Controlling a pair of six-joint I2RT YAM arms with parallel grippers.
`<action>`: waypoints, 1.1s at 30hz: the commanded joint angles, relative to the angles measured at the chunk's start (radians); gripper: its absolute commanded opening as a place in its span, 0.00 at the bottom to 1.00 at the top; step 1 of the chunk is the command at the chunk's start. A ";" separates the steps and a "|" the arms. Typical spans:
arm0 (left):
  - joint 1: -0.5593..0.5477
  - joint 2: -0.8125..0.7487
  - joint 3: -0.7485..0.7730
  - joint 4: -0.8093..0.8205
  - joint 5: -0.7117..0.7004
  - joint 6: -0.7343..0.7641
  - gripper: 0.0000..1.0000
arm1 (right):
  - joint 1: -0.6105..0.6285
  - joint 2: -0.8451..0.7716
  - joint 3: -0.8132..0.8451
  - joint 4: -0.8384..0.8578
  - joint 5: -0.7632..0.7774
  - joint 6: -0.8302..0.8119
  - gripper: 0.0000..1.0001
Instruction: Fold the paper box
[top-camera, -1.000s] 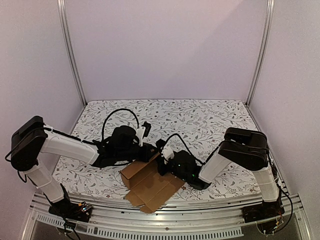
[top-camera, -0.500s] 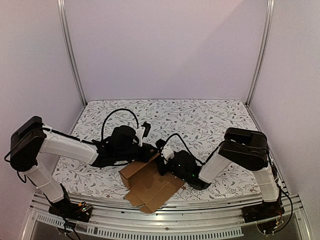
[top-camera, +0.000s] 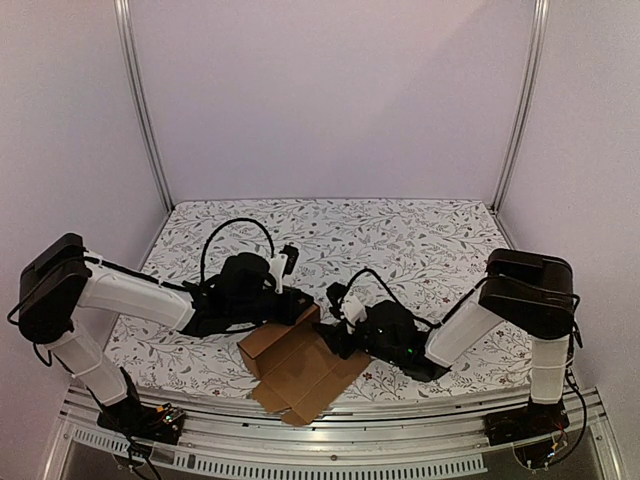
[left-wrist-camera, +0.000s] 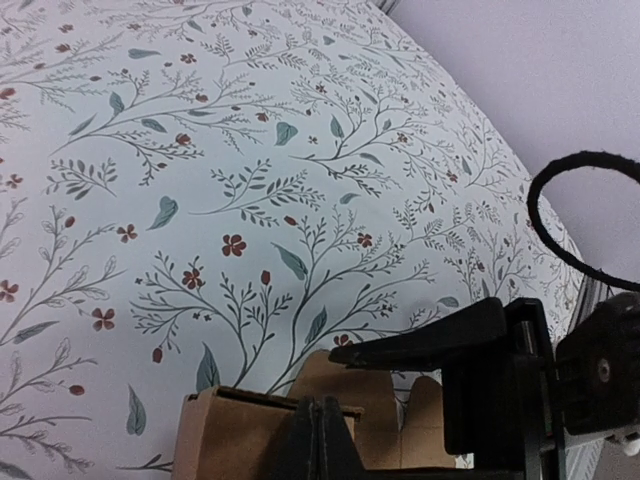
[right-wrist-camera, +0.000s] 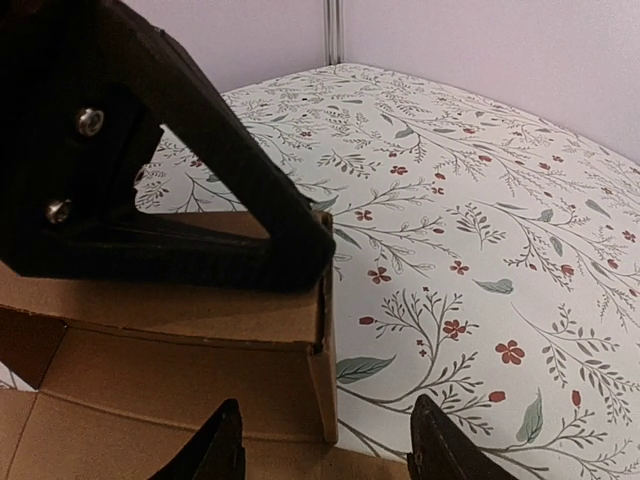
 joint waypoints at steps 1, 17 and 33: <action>-0.005 0.006 -0.037 -0.091 -0.032 0.010 0.00 | 0.019 -0.135 -0.070 -0.110 -0.028 0.005 0.57; 0.023 -0.179 0.069 -0.287 -0.025 0.052 0.07 | 0.018 -0.641 -0.129 -0.823 -0.049 0.149 0.80; 0.037 -0.371 0.179 -0.851 -0.007 0.048 0.56 | 0.059 -0.835 -0.025 -1.422 -0.051 0.355 0.81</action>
